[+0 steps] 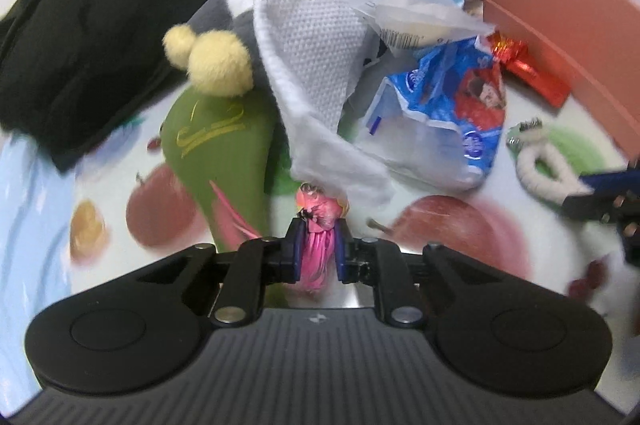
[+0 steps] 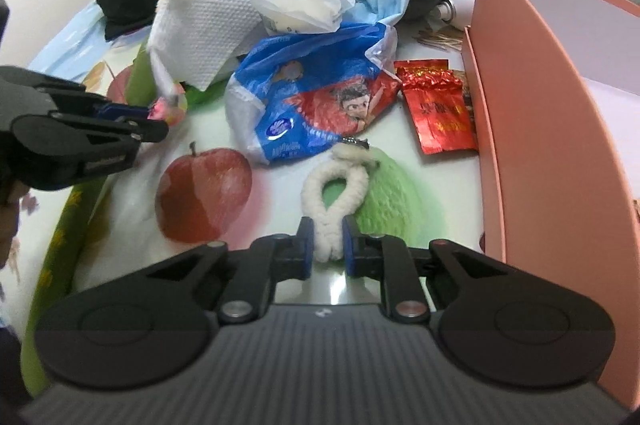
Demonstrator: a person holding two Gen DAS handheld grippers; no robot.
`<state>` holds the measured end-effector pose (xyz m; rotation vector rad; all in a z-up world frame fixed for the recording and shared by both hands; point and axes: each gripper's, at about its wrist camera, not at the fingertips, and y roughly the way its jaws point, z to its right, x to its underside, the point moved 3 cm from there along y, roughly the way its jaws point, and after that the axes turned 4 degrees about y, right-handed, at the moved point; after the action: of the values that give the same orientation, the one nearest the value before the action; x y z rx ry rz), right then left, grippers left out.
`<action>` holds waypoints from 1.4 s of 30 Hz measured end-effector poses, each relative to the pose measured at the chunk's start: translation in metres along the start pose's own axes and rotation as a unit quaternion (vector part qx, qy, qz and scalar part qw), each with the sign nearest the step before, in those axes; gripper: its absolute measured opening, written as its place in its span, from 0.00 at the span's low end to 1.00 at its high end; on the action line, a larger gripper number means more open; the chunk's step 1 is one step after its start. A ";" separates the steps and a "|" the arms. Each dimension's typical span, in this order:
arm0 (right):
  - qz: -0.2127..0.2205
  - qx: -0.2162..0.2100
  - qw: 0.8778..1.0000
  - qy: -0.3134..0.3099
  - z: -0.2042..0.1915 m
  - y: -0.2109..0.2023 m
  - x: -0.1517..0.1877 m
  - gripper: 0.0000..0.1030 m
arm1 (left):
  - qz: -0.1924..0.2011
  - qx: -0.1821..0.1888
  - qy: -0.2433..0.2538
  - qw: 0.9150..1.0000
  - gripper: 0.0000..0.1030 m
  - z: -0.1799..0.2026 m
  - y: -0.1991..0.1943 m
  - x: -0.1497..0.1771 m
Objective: Organize soft objects
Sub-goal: 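Close the right tool on the white hair tie while the left tool grasps the pink charm, then carry the hair tie with the right tool while the left tool carries the pink charm to the box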
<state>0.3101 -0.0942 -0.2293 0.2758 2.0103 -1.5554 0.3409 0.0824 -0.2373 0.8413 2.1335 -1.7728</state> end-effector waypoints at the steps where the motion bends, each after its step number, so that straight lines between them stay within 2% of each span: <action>1: -0.002 -0.001 1.000 0.000 -0.001 -0.003 0.002 0.18 | -0.001 0.003 -0.015 1.000 0.18 0.002 -0.006 0.004; 8: -0.008 -0.010 1.000 -0.018 -0.010 -0.033 0.026 0.18 | -0.008 0.026 -0.101 0.995 0.18 0.015 -0.043 0.033; 14: -0.018 -0.010 0.999 -0.028 -0.015 -0.056 0.052 0.18 | -0.011 0.043 -0.150 0.988 0.18 0.026 -0.070 0.060; 19: -0.027 -0.009 0.999 -0.027 -0.016 -0.068 0.070 0.18 | -0.017 0.060 -0.174 0.983 0.18 0.039 -0.086 0.077; 27: -0.046 -0.014 0.999 -0.012 -0.015 -0.073 0.087 0.20 | -0.036 0.084 -0.197 0.976 0.18 0.056 -0.091 0.093; 30: -0.048 -0.018 0.999 -0.001 -0.012 -0.073 0.088 0.24 | -0.042 0.091 -0.202 0.974 0.18 0.058 -0.089 0.096; 32: -0.051 -0.018 0.999 0.004 -0.010 -0.072 0.088 0.31 | -0.045 0.093 -0.203 0.974 0.18 0.058 -0.089 0.097; 34: -0.050 -0.017 0.999 0.011 -0.009 -0.071 0.087 0.50 | -0.047 0.092 -0.204 0.974 0.19 0.058 -0.088 0.097; 35: -0.048 -0.015 0.999 0.013 -0.008 -0.071 0.086 0.52 | -0.047 0.092 -0.205 0.973 0.19 0.058 -0.088 0.098; 38: -0.043 -0.012 0.999 0.014 -0.008 -0.069 0.084 0.54 | -0.050 0.091 -0.211 0.972 0.28 0.056 -0.088 0.098; 40: -0.041 -0.009 0.999 0.016 -0.008 -0.066 0.083 0.54 | -0.047 0.090 -0.214 0.972 0.39 0.054 -0.089 0.099; 42: -0.040 -0.005 0.999 0.016 -0.007 -0.062 0.082 0.54 | -0.045 0.088 -0.215 0.972 0.43 0.052 -0.090 0.099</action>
<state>0.2104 -0.1206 -0.2230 0.2215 2.0768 -1.5983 0.2016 0.0510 -0.2279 0.3514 1.7759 -1.9935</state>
